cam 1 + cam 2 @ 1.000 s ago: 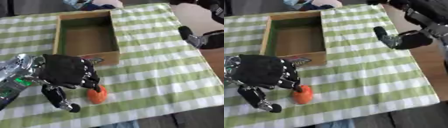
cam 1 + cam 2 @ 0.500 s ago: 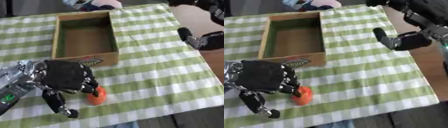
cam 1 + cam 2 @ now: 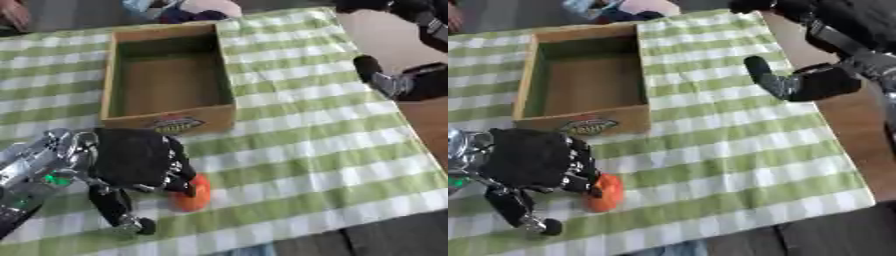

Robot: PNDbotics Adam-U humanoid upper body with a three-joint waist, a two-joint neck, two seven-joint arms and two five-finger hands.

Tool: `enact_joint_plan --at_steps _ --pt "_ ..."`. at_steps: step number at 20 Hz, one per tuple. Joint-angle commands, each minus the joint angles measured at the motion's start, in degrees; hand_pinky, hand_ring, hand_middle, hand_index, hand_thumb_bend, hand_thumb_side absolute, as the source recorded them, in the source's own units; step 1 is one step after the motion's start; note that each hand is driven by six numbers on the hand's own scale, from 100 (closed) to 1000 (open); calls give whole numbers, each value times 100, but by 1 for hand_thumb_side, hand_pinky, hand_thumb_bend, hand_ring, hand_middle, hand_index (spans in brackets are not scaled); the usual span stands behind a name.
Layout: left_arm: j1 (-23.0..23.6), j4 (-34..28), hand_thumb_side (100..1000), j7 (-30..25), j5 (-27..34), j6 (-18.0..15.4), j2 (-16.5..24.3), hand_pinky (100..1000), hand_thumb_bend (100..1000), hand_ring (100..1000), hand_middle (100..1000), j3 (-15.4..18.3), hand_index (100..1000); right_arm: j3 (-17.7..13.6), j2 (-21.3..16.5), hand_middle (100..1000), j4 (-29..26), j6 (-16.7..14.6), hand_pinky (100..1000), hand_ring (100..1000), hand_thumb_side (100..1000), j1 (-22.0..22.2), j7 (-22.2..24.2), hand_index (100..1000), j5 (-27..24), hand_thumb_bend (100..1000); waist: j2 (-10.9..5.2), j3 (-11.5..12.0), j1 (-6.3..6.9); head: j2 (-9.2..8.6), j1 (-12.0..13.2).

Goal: Pick up objects on the table and place them in the box.

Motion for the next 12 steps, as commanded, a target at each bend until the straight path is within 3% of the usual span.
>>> enact_joint_plan --at_steps 1,9,12 --pt "-53 54 403 -1402 -108 -1587 -7 648 376 596 565 46 756 -62 -84 799 -33 -18 777 796 593 -98 -5 956 -56 100 -80 -12 -24 -55 15" --pt "-51 235 334 -724 -312 -1587 -154 587 249 523 488 90 664 -69 -70 799 -31 -20 777 796 597 -95 -5 957 -62 100 -67 -26 -42 -70 5" --pt "-65 256 345 -460 -407 -1587 -169 610 272 542 509 80 688 -69 -67 799 -31 -22 777 796 595 -94 -4 957 -64 100 -67 -29 -46 -73 -3"
